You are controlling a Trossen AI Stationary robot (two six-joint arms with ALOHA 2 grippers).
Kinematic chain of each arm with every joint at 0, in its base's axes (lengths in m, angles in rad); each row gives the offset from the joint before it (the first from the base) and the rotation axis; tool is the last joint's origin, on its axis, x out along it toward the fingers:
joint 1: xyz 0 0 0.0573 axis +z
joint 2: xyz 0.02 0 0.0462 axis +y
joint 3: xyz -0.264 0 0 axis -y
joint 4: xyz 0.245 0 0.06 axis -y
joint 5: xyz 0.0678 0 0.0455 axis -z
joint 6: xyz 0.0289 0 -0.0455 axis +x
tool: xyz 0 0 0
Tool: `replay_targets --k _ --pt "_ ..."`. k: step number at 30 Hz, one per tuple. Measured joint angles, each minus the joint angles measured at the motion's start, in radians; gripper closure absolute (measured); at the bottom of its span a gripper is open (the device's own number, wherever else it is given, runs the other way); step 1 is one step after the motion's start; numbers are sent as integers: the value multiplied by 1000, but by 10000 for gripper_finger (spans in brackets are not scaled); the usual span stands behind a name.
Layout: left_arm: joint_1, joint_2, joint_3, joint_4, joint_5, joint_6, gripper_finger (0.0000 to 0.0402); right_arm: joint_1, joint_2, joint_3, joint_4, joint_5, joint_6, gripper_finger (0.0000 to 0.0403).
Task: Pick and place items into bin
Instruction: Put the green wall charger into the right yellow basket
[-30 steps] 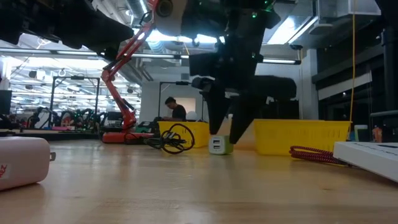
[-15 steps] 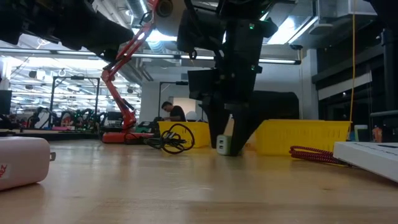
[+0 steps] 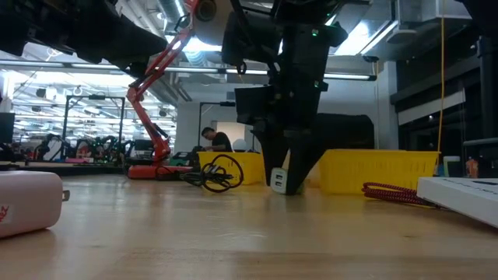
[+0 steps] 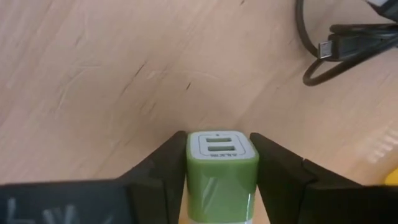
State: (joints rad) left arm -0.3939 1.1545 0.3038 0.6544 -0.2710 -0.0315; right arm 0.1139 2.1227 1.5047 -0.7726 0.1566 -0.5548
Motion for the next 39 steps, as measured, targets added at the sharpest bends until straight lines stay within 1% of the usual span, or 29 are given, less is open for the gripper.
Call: replay_targets --k 4,9,17,25,32,39 --pt "0 0 0 0 0 0 396 0 0 1 1 4 2 282" --pt "0 0 0 0 0 0 400 0 0 1 -1 8 77 282" --pt "0 0 0 0 -1 0 396 -2 -32 -5 -20 10 108 282" --pt "0 0 0 -1 0 0 400 -2 -164 -4 25 9 120 282" --pt "0 0 0 0 0 0 397 -3 -315 -2 73 13 263 282" --pt "0 0 0 0 0 0 398 -2 -407 -16 71 11 316 282"
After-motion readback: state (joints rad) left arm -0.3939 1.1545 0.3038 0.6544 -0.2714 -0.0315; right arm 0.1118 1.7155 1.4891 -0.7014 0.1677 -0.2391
